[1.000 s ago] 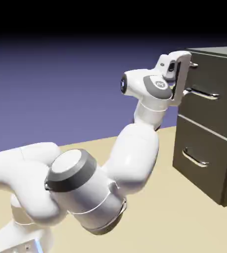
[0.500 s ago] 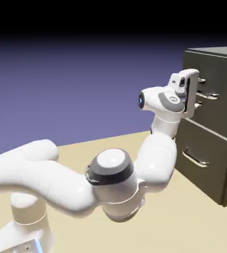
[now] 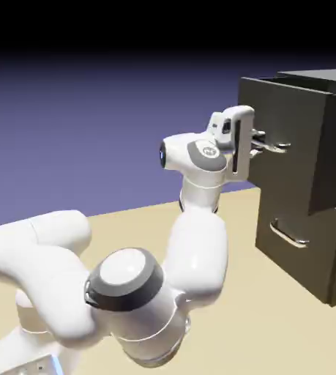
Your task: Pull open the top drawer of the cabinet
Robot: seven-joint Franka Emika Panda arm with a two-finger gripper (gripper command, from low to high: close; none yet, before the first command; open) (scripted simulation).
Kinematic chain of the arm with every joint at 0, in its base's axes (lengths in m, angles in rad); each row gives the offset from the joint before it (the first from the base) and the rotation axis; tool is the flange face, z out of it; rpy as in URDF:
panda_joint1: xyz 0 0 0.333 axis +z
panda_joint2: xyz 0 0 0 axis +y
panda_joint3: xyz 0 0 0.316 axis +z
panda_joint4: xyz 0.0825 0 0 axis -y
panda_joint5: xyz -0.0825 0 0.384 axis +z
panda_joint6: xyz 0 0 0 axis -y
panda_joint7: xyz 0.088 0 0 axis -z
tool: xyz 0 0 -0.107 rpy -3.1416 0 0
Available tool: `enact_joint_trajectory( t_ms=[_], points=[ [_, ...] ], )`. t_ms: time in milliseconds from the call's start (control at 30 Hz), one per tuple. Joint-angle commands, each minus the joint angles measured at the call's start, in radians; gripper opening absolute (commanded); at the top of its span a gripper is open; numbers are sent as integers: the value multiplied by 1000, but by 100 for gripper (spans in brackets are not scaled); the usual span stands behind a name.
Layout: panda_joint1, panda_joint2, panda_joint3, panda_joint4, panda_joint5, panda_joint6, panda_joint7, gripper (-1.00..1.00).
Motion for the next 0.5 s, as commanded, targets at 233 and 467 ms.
enact_joint_trajectory(
  t_ms=[233,467],
  points=[
    [-204,-56,83,-290,92,-85,5,-100],
    [-399,17,203,-439,183,-74,118,-100]
  ],
)
